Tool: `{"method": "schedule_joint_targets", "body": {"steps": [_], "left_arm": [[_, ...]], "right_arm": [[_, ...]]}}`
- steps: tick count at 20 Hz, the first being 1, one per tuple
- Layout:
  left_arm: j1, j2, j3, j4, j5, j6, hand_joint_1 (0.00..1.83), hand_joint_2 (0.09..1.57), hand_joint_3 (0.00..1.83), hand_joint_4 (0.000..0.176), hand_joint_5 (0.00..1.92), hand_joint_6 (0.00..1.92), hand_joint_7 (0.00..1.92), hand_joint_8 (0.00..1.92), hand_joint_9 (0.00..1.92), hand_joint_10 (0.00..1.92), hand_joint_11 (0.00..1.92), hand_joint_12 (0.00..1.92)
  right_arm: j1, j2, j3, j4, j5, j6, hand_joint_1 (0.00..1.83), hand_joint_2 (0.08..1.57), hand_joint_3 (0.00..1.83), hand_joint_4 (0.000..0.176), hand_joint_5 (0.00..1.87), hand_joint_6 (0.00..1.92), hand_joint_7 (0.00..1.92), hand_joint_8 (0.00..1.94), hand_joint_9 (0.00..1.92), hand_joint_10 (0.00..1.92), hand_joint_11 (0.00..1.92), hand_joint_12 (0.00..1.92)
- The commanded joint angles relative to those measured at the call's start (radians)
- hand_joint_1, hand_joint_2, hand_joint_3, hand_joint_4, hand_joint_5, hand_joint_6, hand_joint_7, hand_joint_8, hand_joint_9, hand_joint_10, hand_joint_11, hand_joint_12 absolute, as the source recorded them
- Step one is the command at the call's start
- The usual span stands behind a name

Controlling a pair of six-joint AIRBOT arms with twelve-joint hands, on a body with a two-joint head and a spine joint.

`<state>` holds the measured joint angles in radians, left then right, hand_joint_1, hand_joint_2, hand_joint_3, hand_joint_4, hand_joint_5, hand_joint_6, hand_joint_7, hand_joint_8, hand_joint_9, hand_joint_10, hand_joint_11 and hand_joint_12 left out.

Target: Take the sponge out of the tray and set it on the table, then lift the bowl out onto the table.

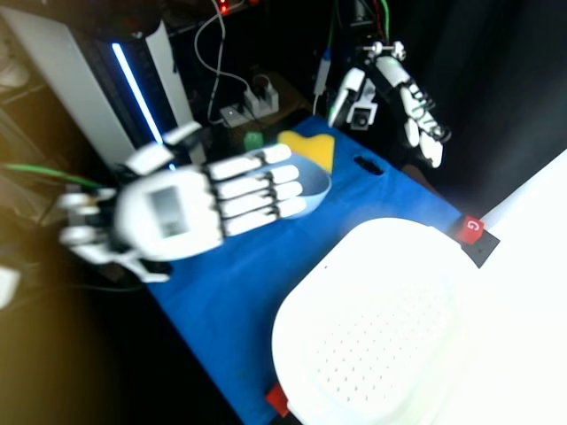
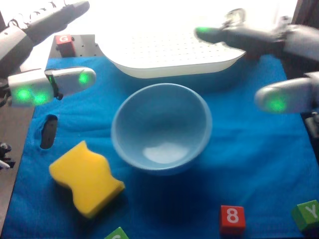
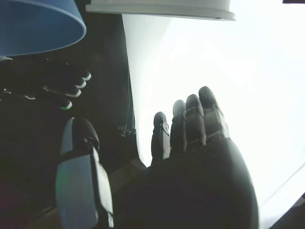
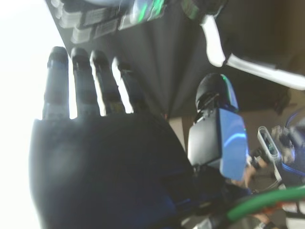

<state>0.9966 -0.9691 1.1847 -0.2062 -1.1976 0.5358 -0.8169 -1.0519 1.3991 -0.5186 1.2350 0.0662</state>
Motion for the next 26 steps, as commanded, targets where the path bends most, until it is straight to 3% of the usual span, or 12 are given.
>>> {"method": "schedule_joint_targets", "body": {"steps": [1,2,3,6,11,14,18,20,21,23,25,26], "left_arm": [[0.010,0.010,-0.009,-0.013,-0.180,-0.007,0.71,1.02,0.01,0.106,0.19,0.00,0.14,0.00,0.10,0.00,0.00,0.40],[0.030,0.016,-0.021,-0.021,-0.206,-0.007,0.67,1.01,0.00,0.129,0.17,0.00,0.13,0.00,0.11,0.00,0.00,0.44],[0.051,0.022,-0.035,-0.029,-0.236,-0.007,0.66,1.01,0.00,0.143,0.16,0.00,0.13,0.00,0.12,0.00,0.00,0.45],[0.132,0.042,-0.083,-0.074,-0.335,-0.007,0.54,1.00,0.00,0.145,0.14,0.00,0.09,0.00,0.10,0.00,0.00,0.56],[0.222,0.025,-0.124,-0.142,-0.466,-0.041,0.27,1.13,0.01,0.076,0.08,0.00,0.10,0.00,0.15,0.00,0.00,0.88],[0.250,0.027,-0.135,-0.166,-0.534,-0.063,0.20,1.13,0.00,0.141,0.05,0.00,0.09,0.00,0.15,0.00,0.00,0.81],[0.158,0.050,-0.108,-0.100,-0.534,-0.041,0.20,1.08,0.00,0.162,0.00,0.00,0.00,0.00,0.06,0.00,0.00,0.41],[0.066,0.065,-0.090,-0.030,-0.534,-0.036,0.19,1.16,0.00,0.027,0.00,0.00,0.09,0.00,0.17,0.00,0.01,0.50],[0.017,0.075,-0.090,0.011,-0.535,-0.019,0.19,1.16,0.00,0.027,0.00,0.00,0.09,0.00,0.17,0.00,0.01,0.50],[-0.059,0.093,-0.095,0.078,-0.535,0.021,0.01,1.21,0.01,0.001,0.09,0.02,0.14,0.01,0.17,0.00,0.00,0.45],[-0.101,0.102,-0.090,0.106,-0.535,0.028,0.30,1.15,0.00,0.057,0.27,0.01,0.39,0.01,0.50,0.04,0.10,0.97],[-0.115,0.101,-0.085,0.107,-0.535,0.029,0.45,1.12,0.00,0.034,0.28,0.01,0.49,0.02,0.62,0.05,0.13,1.14]], "right_arm": [[-0.027,0.012,-0.010,0.124,0.168,-0.015,0.00,1.07,0.00,0.093,0.00,0.00,0.00,0.00,0.00,0.00,0.00,0.00],[-0.077,0.028,-0.024,0.185,0.218,-0.030,0.02,1.07,0.00,0.157,0.00,0.00,0.00,0.00,0.00,0.00,0.00,0.00],[-0.128,0.041,-0.040,0.248,0.266,-0.045,0.06,1.05,0.00,0.172,0.00,0.00,0.00,0.00,0.00,0.00,0.00,0.00],[-0.297,0.065,-0.096,0.452,0.419,-0.094,0.01,1.09,0.01,0.176,0.00,0.00,0.00,0.00,0.00,0.00,0.00,0.00],[-0.469,0.054,-0.139,0.665,0.527,-0.097,0.27,1.14,0.01,0.176,0.00,0.00,0.00,0.00,0.00,0.00,0.00,0.00],[-0.469,0.049,-0.138,0.663,0.527,-0.097,0.25,1.16,0.01,0.176,0.00,0.00,0.00,0.00,0.00,0.00,0.00,0.00],[-0.412,0.065,-0.132,0.643,0.527,-0.147,0.57,1.00,0.00,0.176,0.00,0.00,0.00,0.00,0.00,0.00,0.00,0.00],[-0.299,0.094,-0.133,0.561,0.528,-0.178,0.51,0.93,0.00,0.176,0.00,0.00,0.00,0.00,0.00,0.00,0.00,0.00],[-0.232,0.106,-0.136,0.503,0.528,-0.181,0.51,0.93,0.00,0.176,0.00,0.00,0.00,0.00,0.00,0.00,0.00,0.00],[-0.158,0.114,-0.139,0.441,0.529,-0.188,0.56,0.97,0.00,0.133,0.12,0.01,0.00,0.00,0.06,0.00,0.01,0.00],[-0.108,0.128,-0.151,0.400,0.529,-0.230,0.74,0.90,0.00,0.000,0.89,0.12,0.50,0.02,0.41,0.04,0.29,0.14],[-0.095,0.140,-0.167,0.395,0.529,-0.277,0.63,0.96,0.00,0.018,0.81,0.05,0.52,0.01,0.44,0.02,0.31,0.16]]}}
